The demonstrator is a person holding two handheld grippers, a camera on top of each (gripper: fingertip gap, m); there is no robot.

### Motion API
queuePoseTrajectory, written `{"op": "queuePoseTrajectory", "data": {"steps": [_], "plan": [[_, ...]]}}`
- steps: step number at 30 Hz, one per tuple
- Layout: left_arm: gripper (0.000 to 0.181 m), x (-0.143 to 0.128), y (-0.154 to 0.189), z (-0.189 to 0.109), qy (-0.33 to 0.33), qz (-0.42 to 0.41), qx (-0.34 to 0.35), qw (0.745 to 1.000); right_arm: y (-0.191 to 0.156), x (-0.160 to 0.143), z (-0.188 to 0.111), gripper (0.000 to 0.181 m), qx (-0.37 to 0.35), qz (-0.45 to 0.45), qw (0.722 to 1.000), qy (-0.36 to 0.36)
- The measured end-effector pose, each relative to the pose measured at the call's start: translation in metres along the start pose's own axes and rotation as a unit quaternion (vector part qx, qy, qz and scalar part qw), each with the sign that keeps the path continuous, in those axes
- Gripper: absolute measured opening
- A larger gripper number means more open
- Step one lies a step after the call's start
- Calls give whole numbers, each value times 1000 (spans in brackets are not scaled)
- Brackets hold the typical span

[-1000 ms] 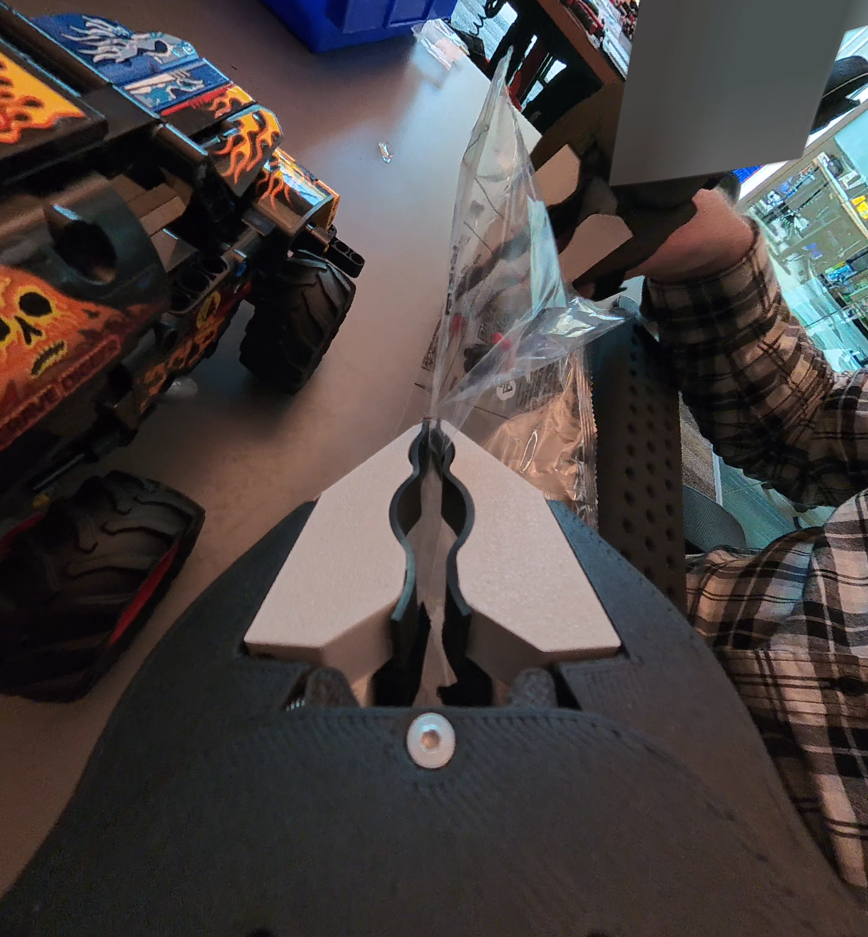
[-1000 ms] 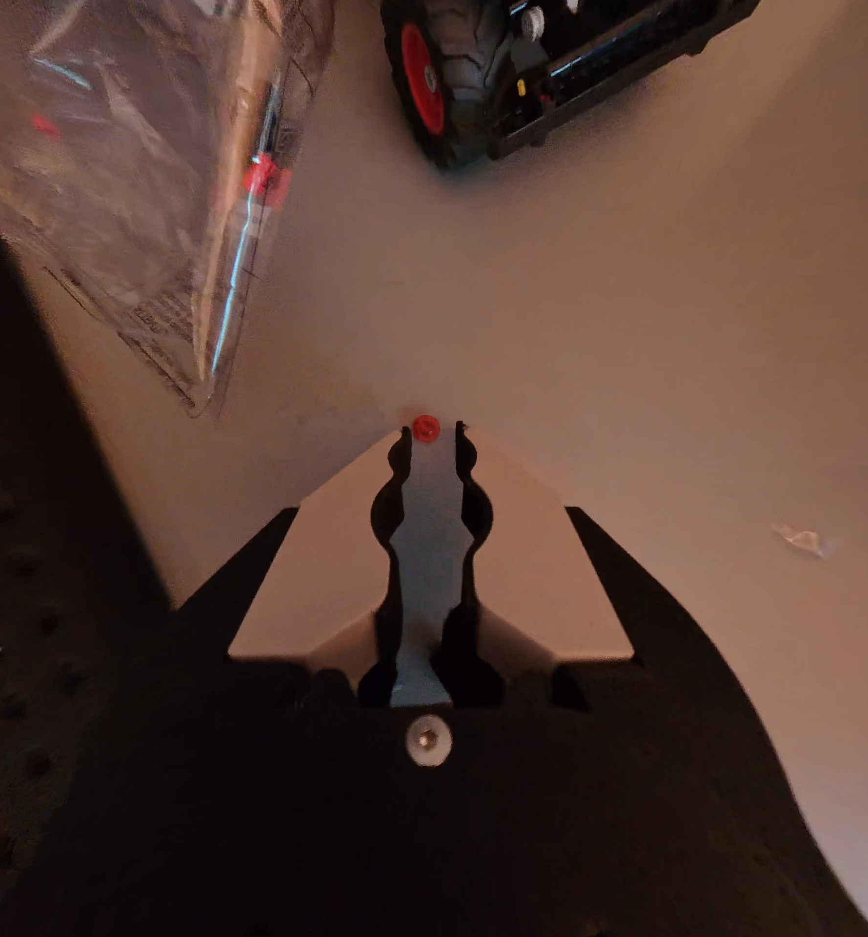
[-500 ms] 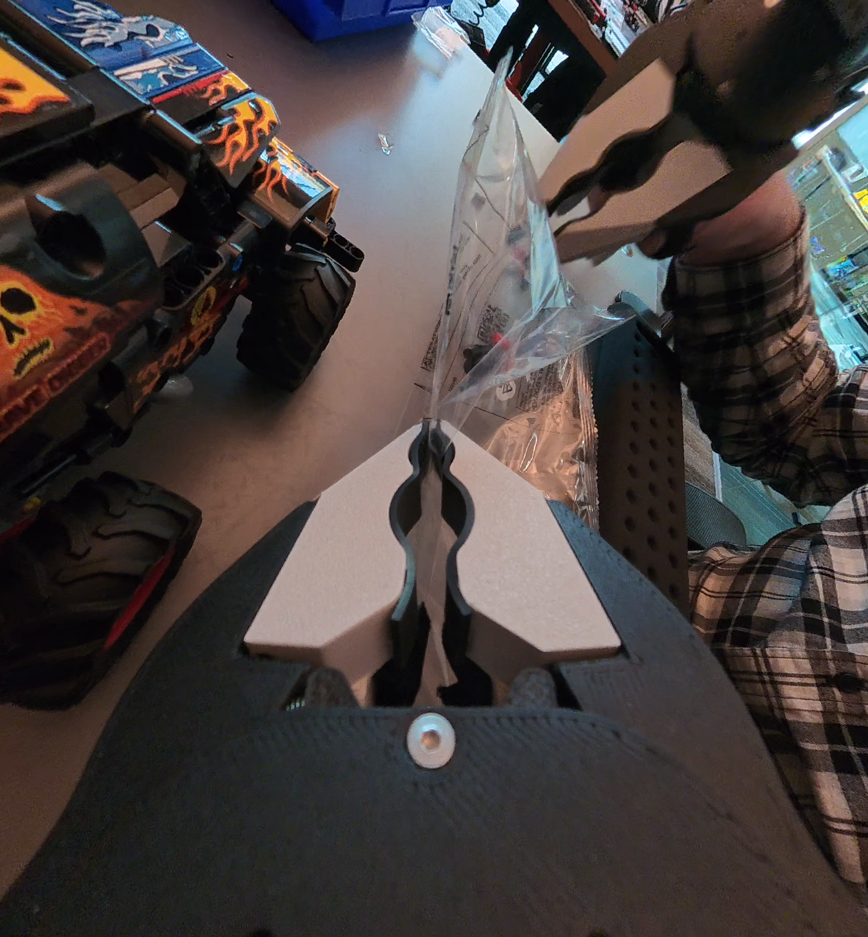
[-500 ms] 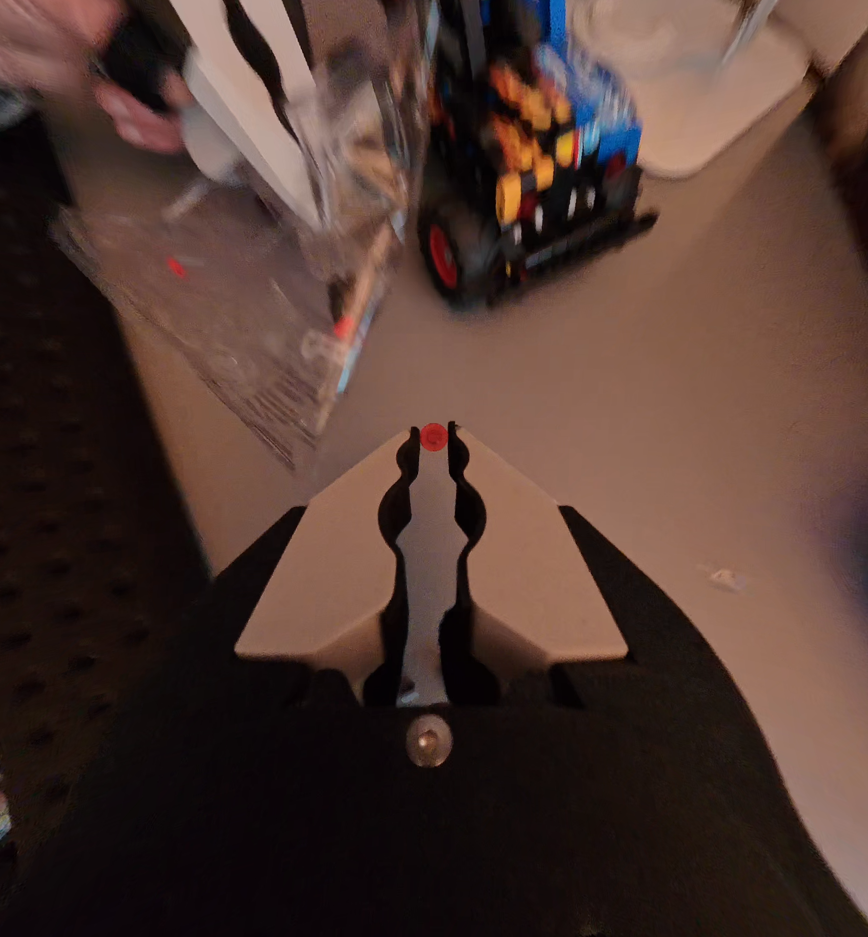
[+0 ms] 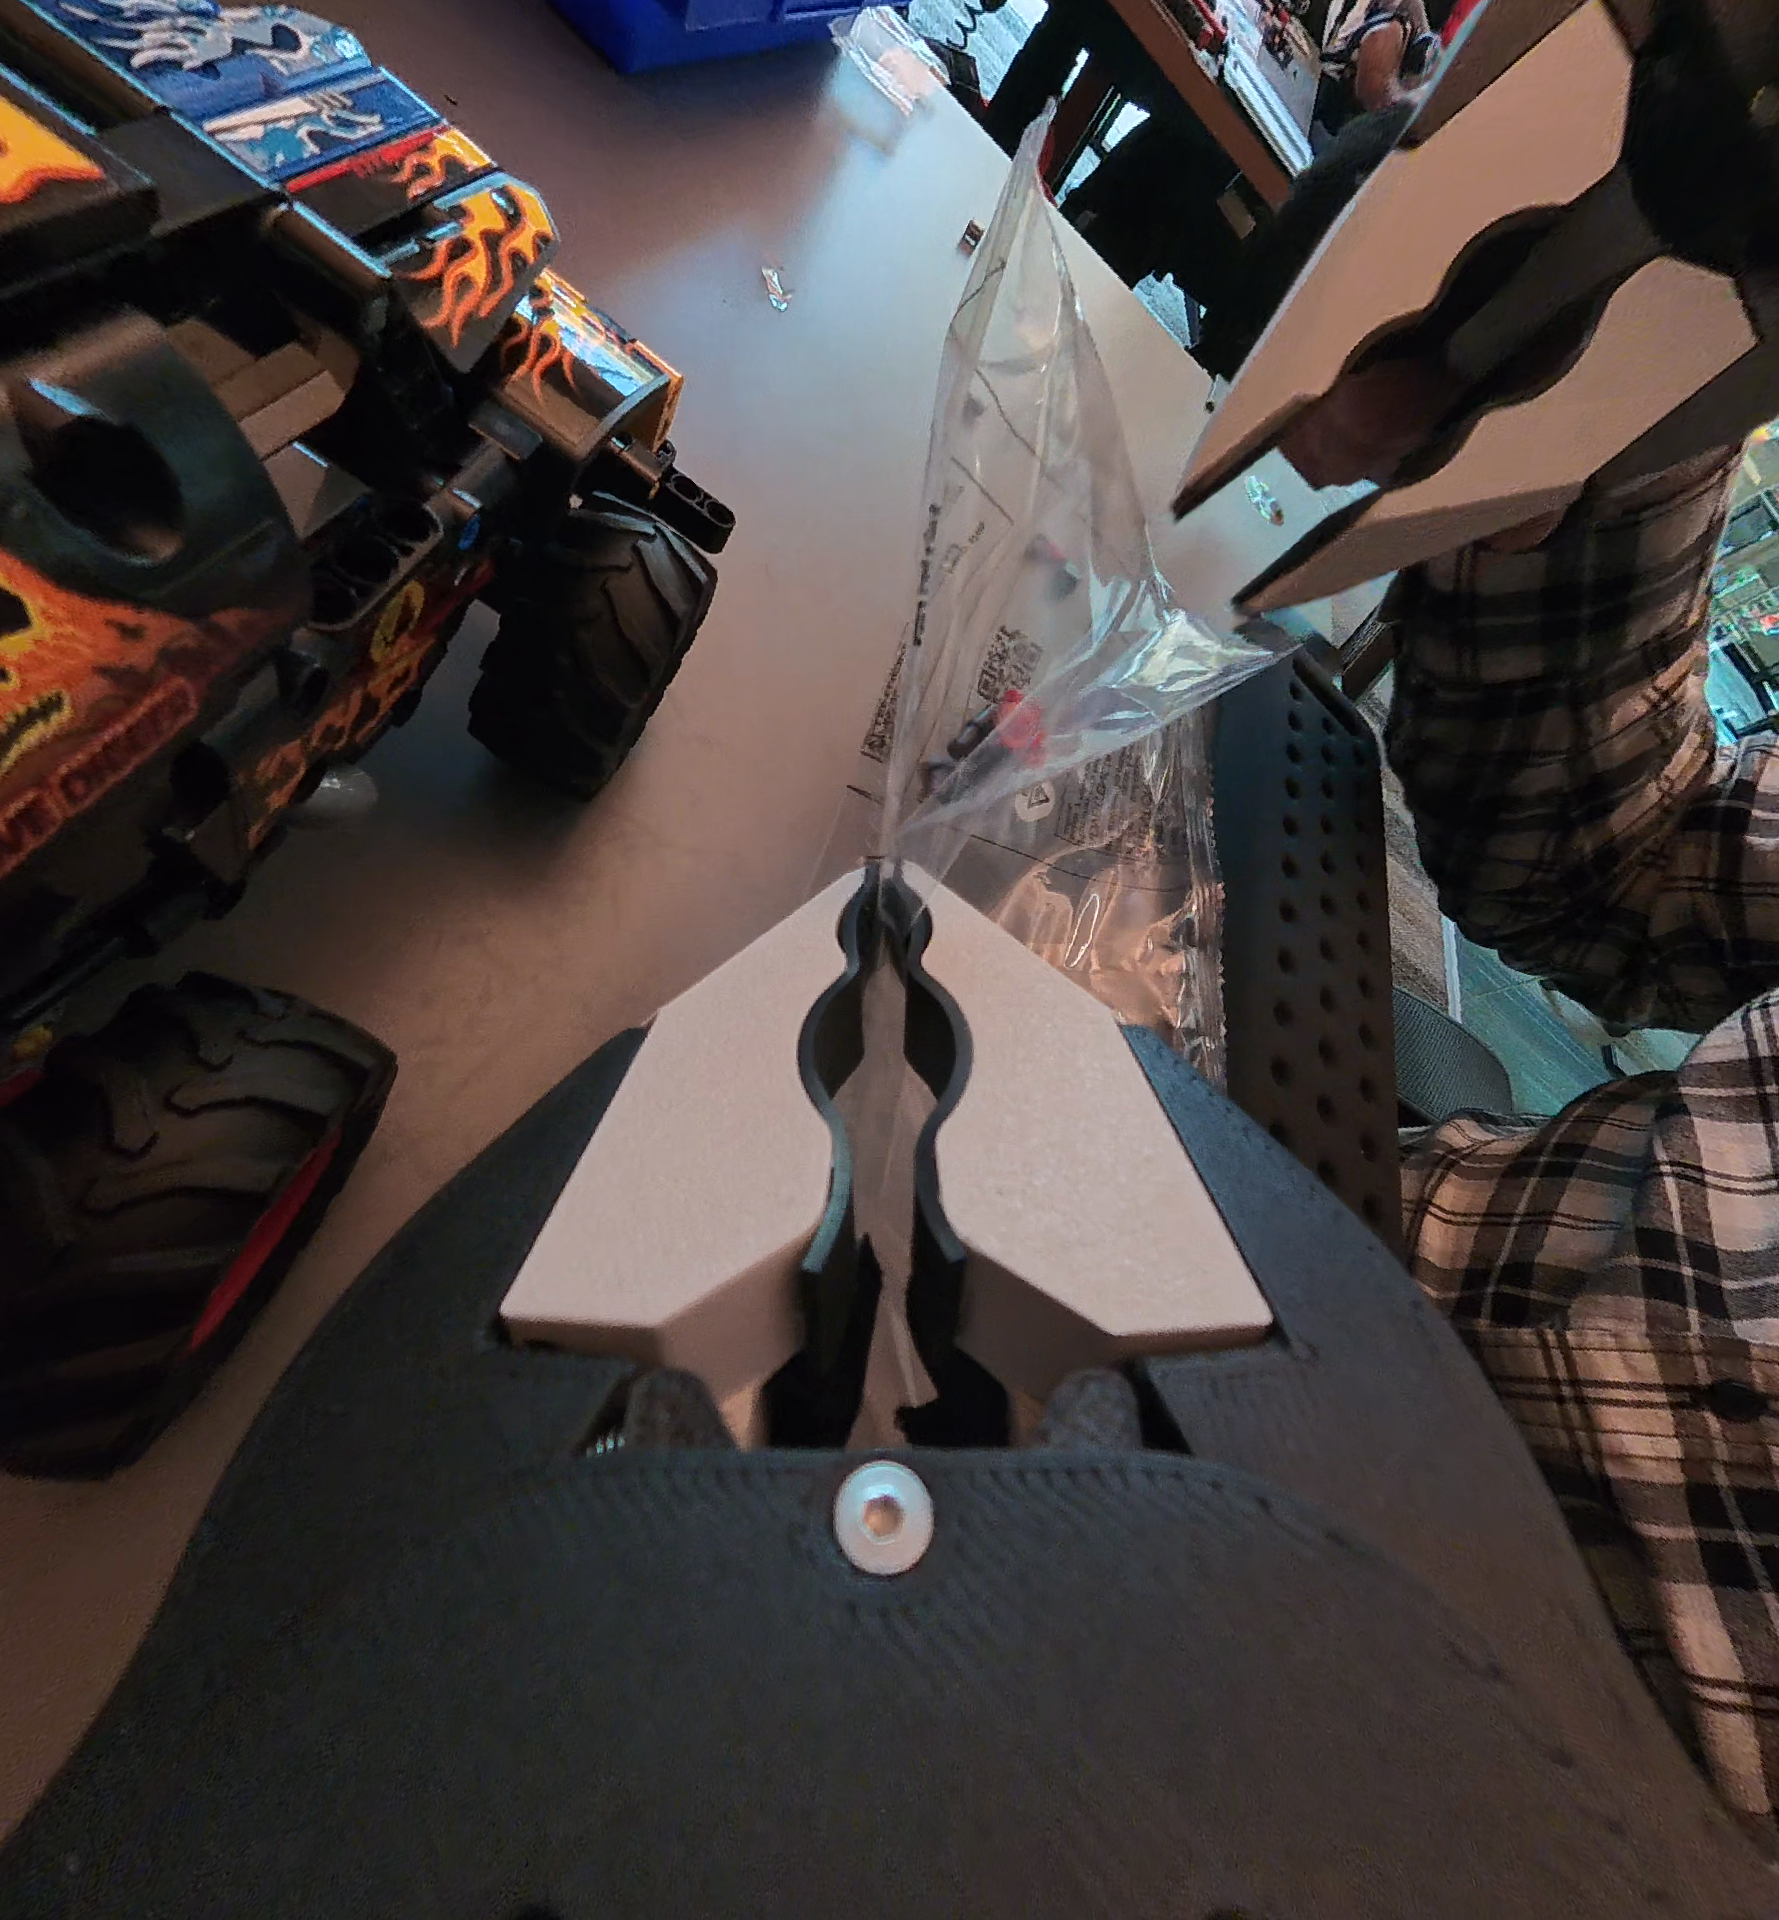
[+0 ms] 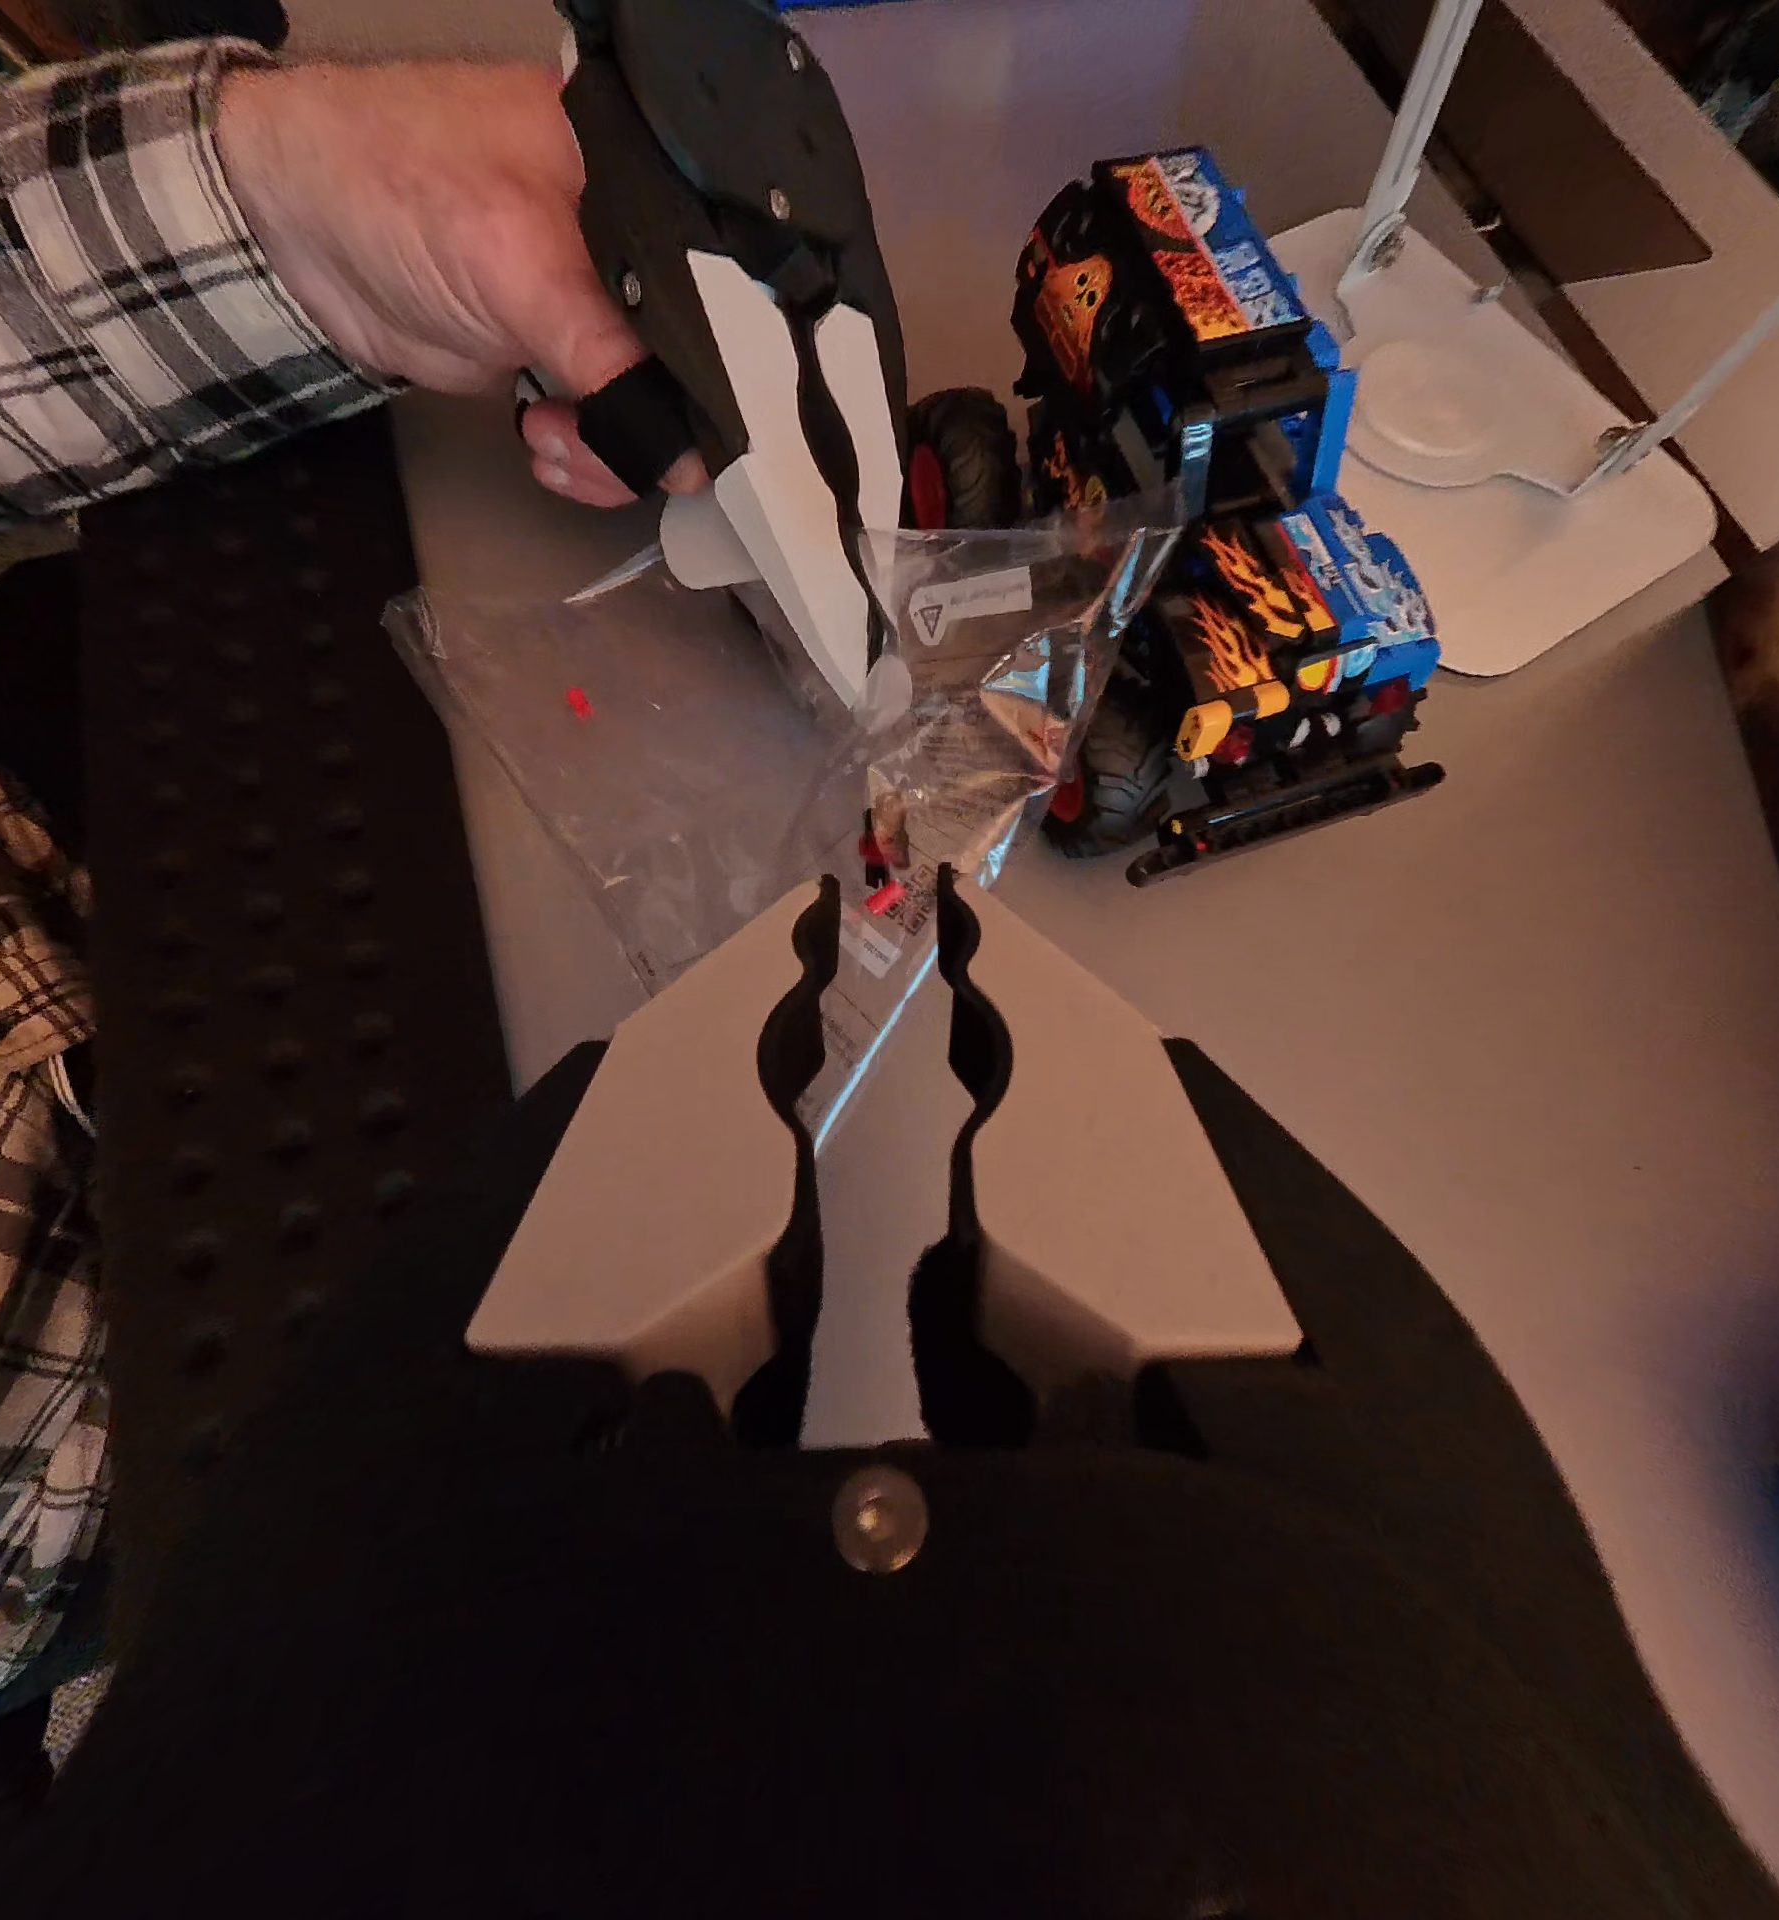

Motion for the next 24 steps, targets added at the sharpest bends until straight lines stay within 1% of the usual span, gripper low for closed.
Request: {"op": "queuePoseTrajectory", "data": {"steps": [2, 4, 8, 10, 11, 14, 18, 21, 24], "plan": [[0, 0, 0, 0, 1, 0, 0, 1000, 8, -5, -13, 16, -20, 9, 1000, -2], [0, 1, 0, -1, 2, 0, 0, 1000, 21, -24, -27, 17, -53, 24, 998, -25], [0, 1, 1, 0, 1, 2, 0, 1000, 48, -91, -48, 19, -105, 68, 986, -113], [0, 1, 2, 1, 0, 3, -1, 1000, 53, -119, -53, 18, -106, 90, 981, -138], [0, 1, 2, 1, -2, 3, -2, 1000, 53, -128, -54, 18, -100, 96, 980, -142], [0, 0, 2, 3, -4, 2, -3, 1000, 52, -141, -54, 17, -85, 98, 981, -146], [0, 0, 1, 2, 0, 2, -3, 1000, 50, -148, -51, 14, -74, 94, 981, -153], [0, 0, 1, 2, 0, 3, -4, 1000, 49, -149, -47, 0, -64, 95, 982, -149], [0, 0, 1, 3, -2, 4, -6, 1000, 49, -149, -47, 0, -58, 99, 983, -144]]}}
Point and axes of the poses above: each gripper's, where its closed fingertips meet, z out along the fingers, x out of its top, y = z × x across the jaws, the point moved 2 cm from there along -z, back along the fingers, and after that the axes turned 11 degrees about z, right-handed, at the moved point
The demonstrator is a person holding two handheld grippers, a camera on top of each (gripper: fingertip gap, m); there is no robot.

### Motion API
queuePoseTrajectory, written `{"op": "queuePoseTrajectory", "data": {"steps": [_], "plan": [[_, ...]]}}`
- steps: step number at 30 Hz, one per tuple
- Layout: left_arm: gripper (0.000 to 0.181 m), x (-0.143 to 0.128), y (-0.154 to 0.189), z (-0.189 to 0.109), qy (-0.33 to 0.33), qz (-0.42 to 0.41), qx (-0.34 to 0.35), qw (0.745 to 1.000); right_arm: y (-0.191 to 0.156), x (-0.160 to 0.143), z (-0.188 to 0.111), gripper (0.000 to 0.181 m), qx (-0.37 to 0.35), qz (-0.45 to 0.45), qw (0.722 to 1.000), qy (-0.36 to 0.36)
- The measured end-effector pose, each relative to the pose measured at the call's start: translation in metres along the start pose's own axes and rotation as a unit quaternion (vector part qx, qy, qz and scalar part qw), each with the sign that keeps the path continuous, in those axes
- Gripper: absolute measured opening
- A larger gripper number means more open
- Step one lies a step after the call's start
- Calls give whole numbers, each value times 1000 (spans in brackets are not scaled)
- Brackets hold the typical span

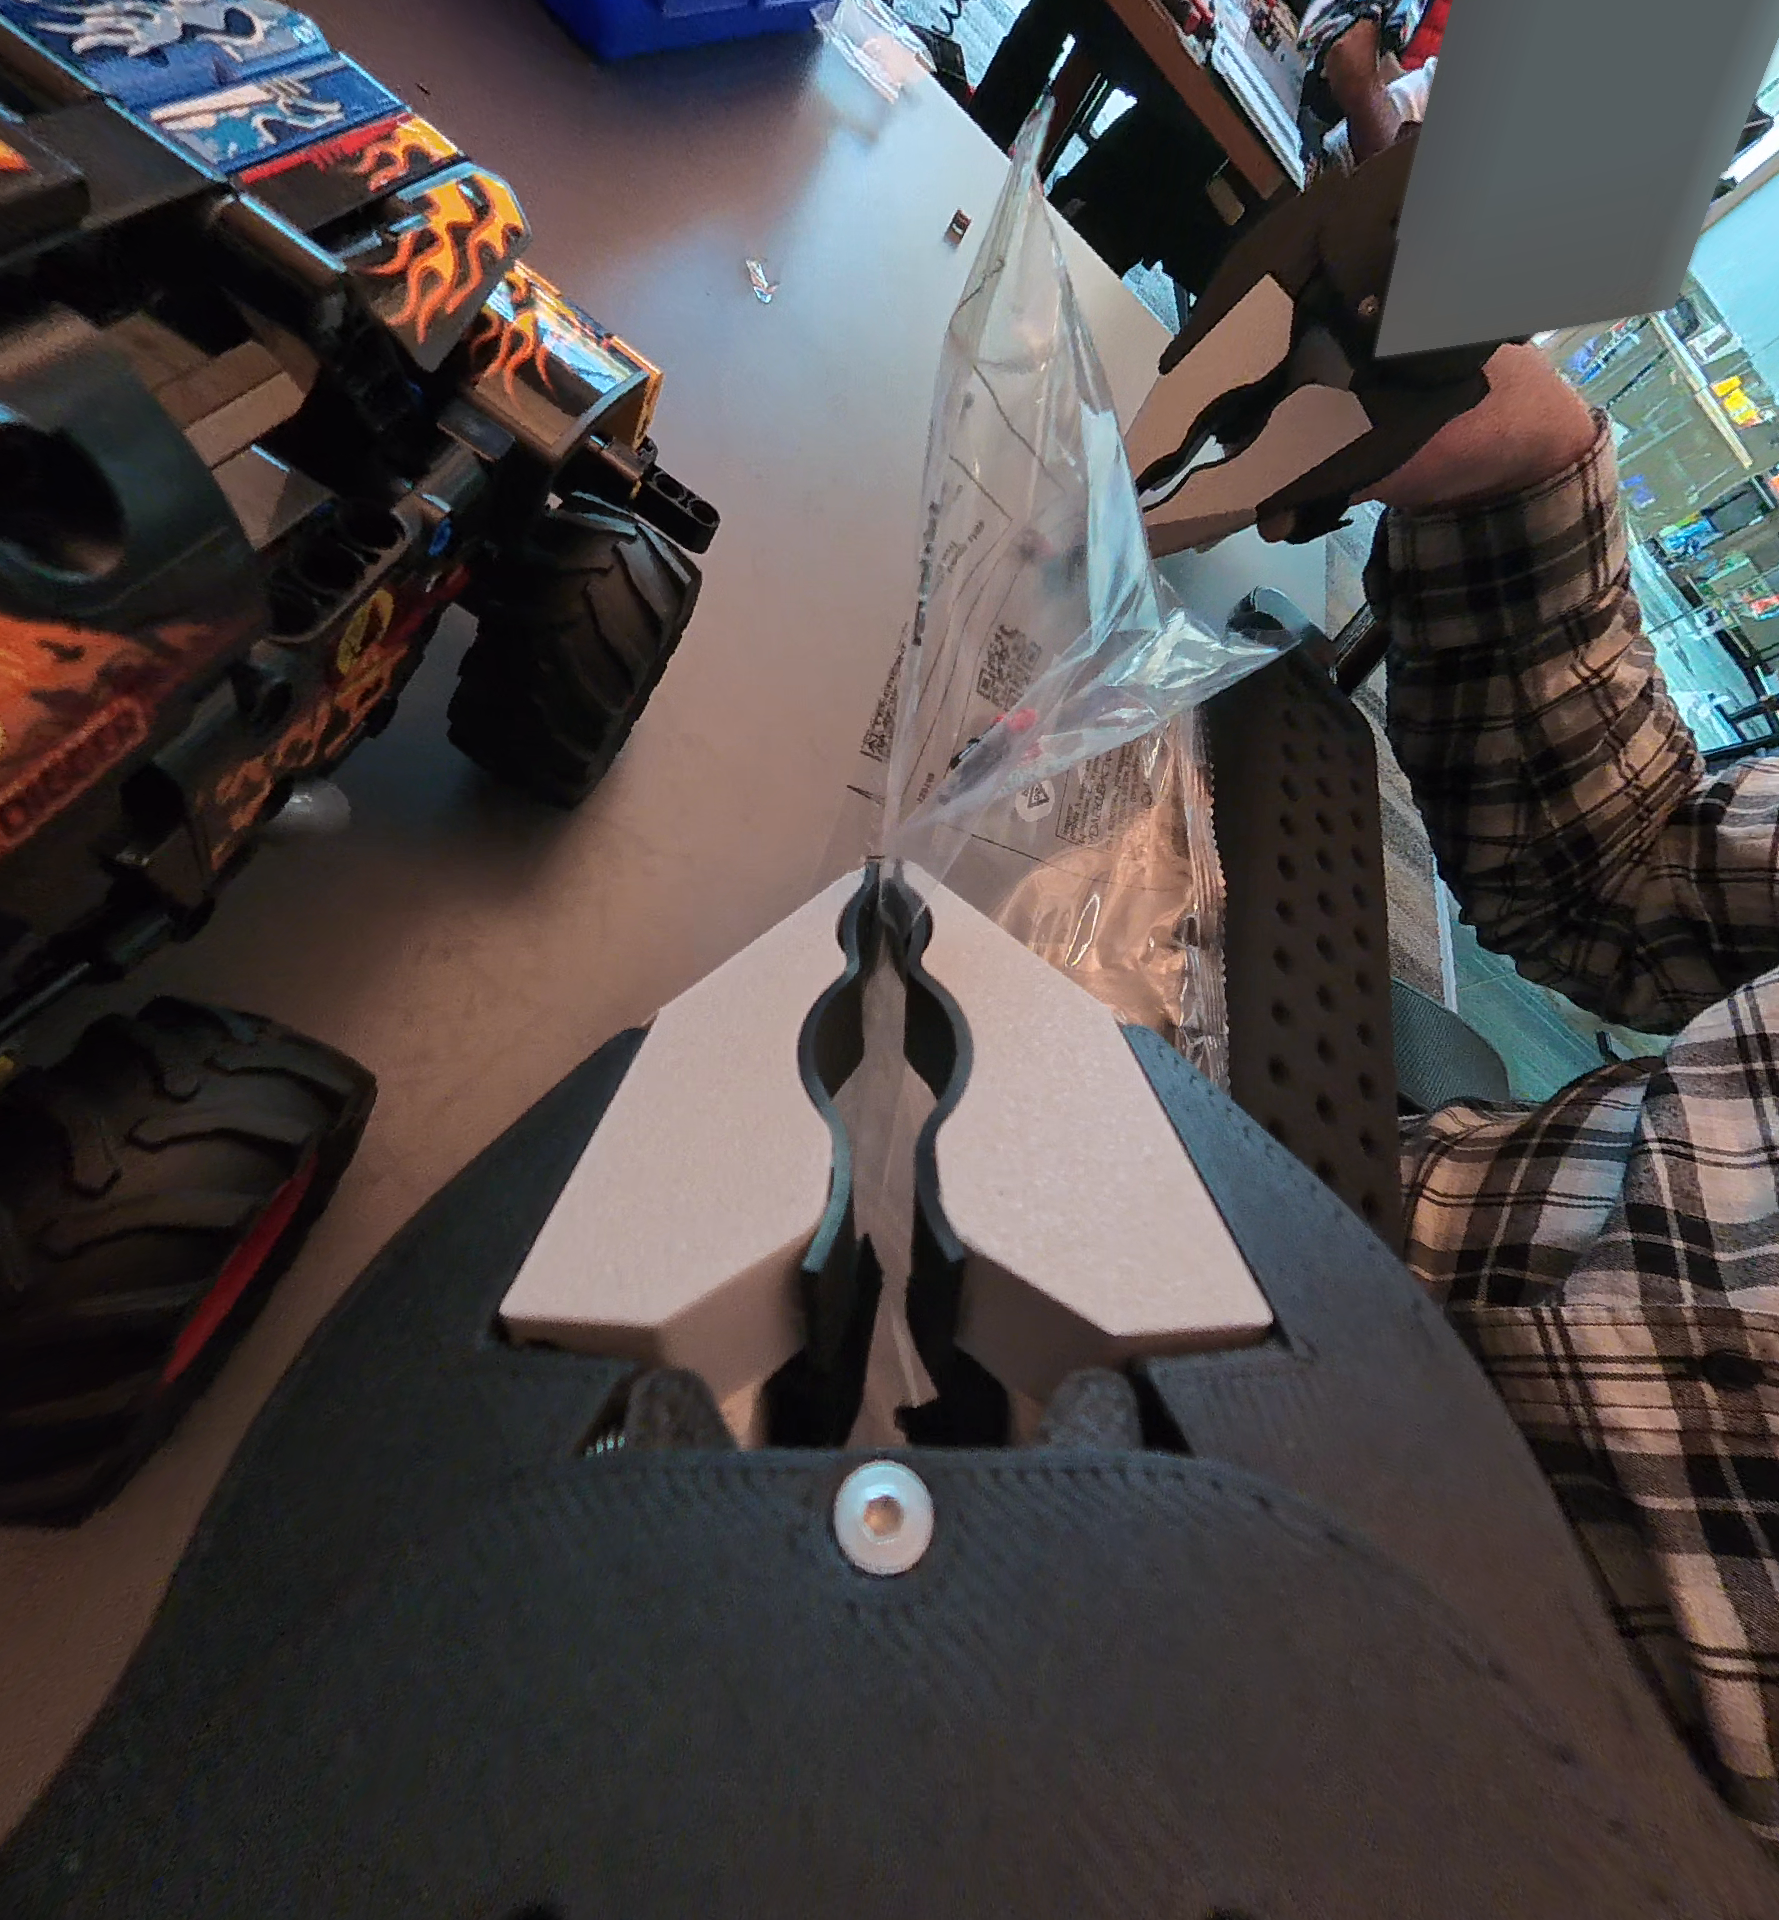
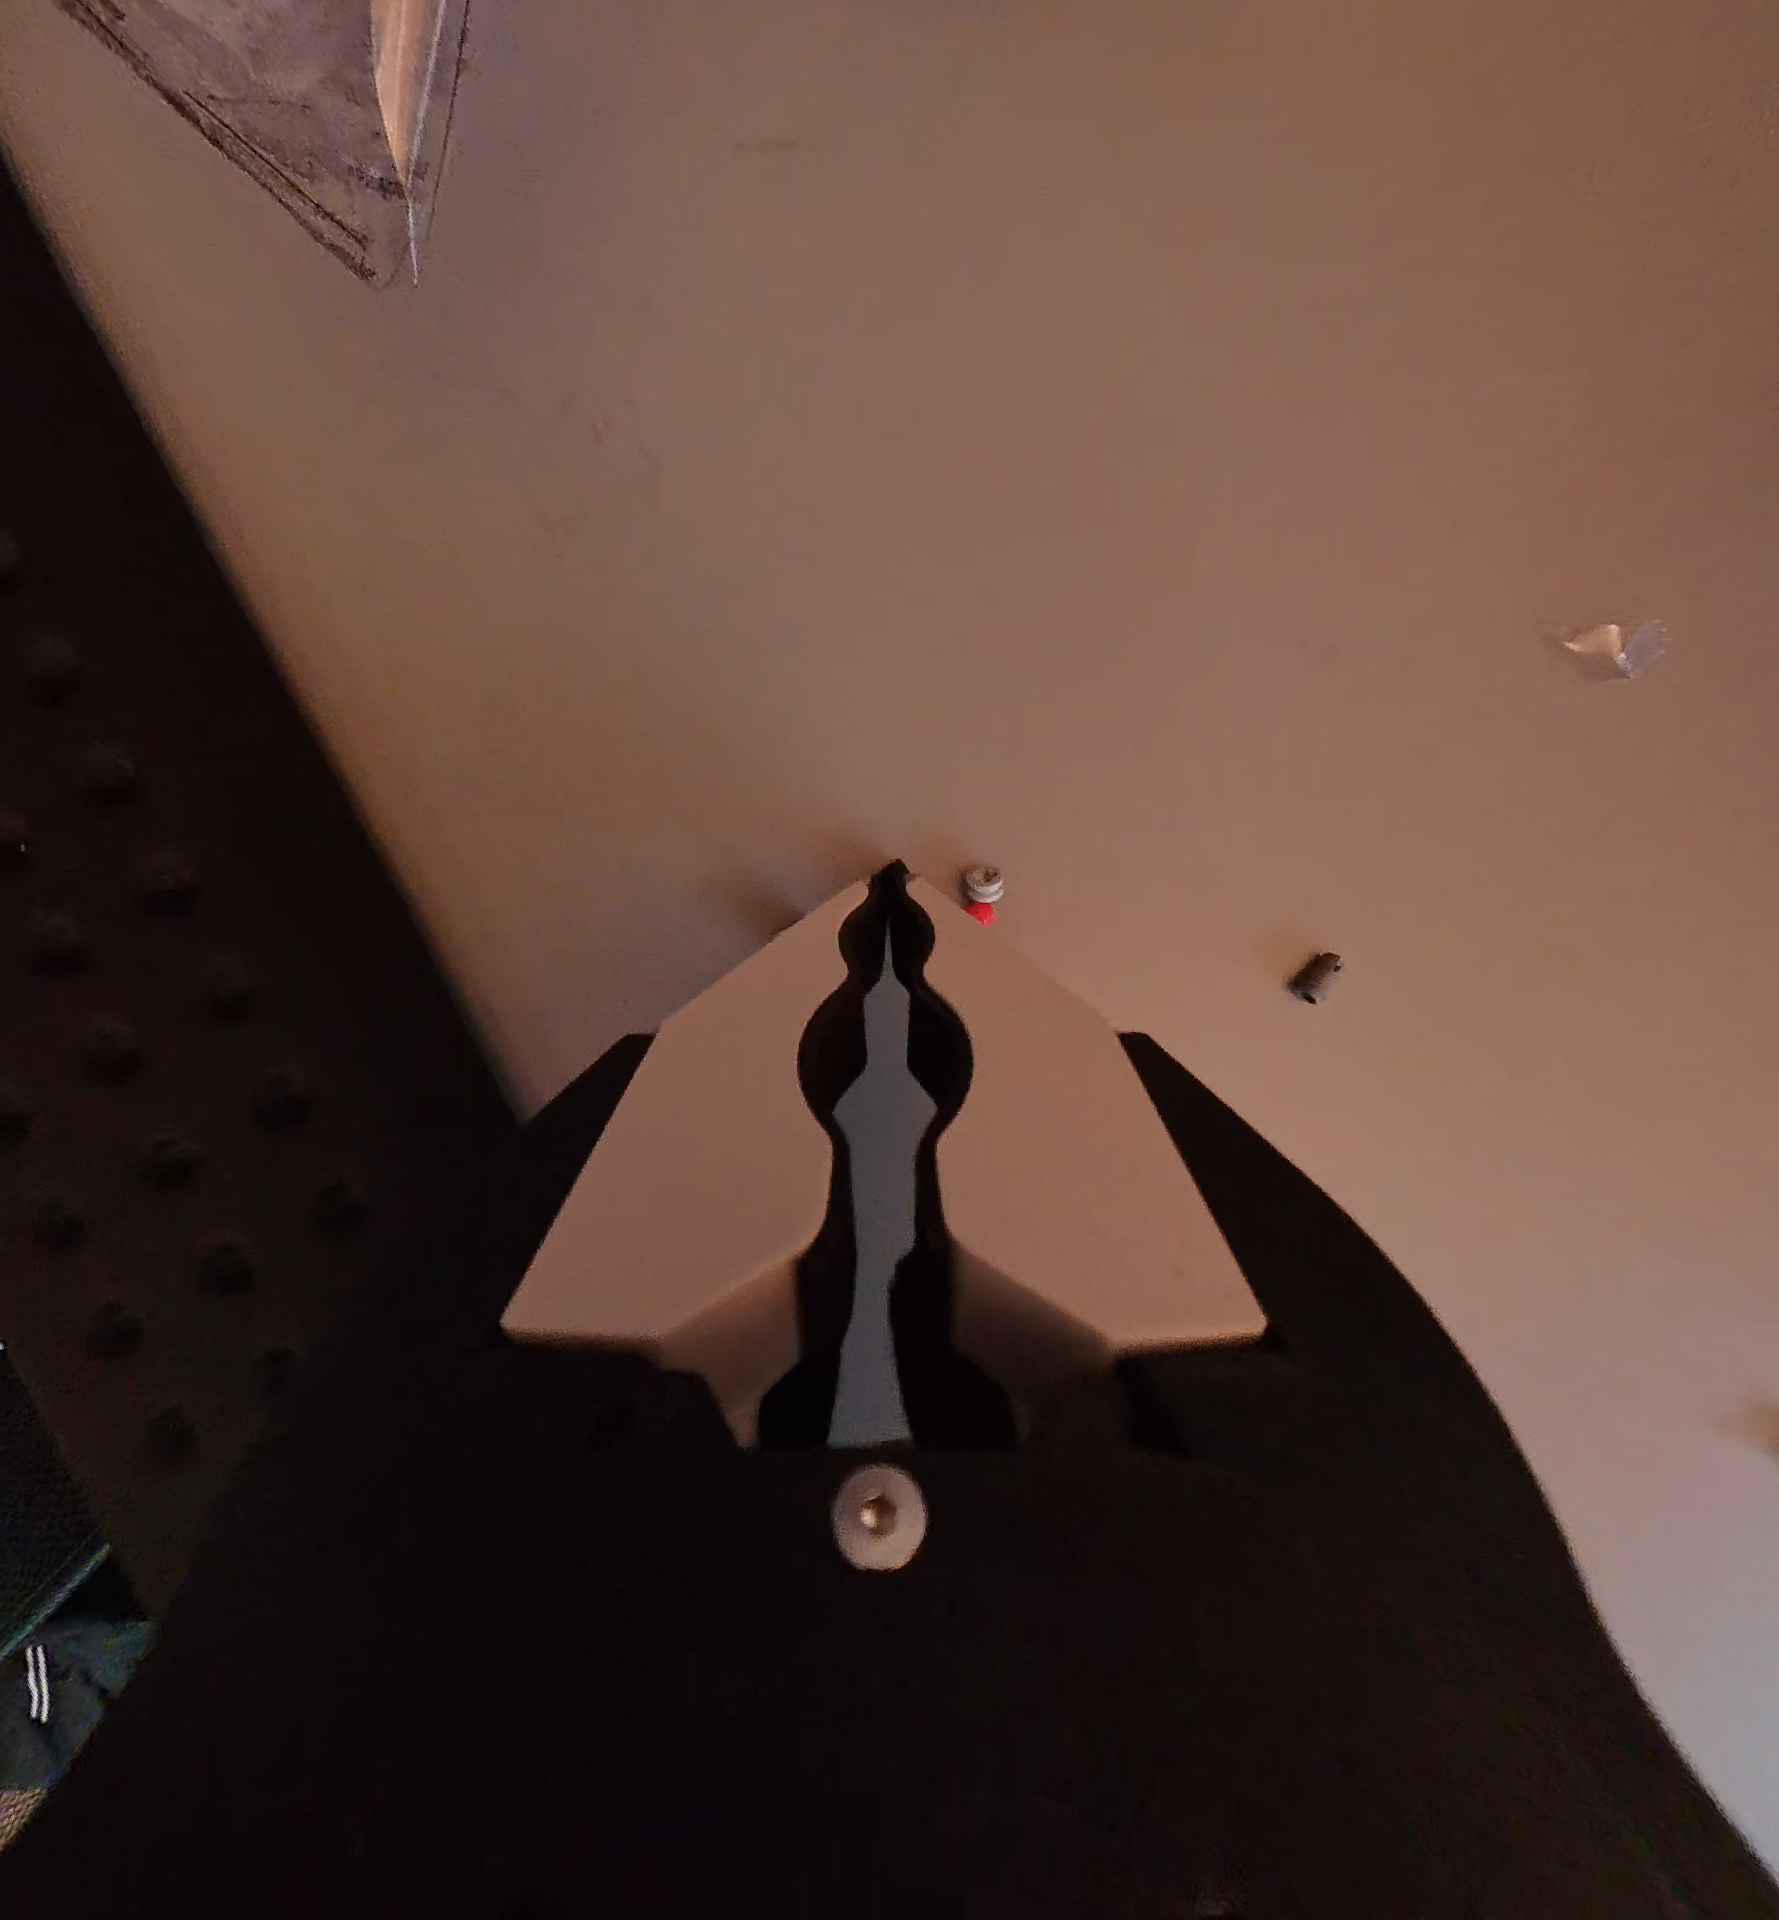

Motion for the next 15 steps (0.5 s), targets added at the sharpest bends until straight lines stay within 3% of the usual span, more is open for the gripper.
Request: {"op": "queuePoseTrajectory", "data": {"steps": [3, 15], "plan": [[0, 0, 0, 0, 0, 0, -1, 1000, 2, 1, -2, 11, -5, 1, 1000, 6], [0, 0, 1, 0, 0, 1, -1, 1000, 8, -1, 4, 6, -12, -5, 1000, -7]]}}
Point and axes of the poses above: each gripper's, where its closed fingertips meet, z out along the fingers, x out of its top, y = z × x across the jaws, the point moved 2 cm from there along -z, back along the fingers, and after that the axes turned 11 degrees about z, right-handed, at the moved point
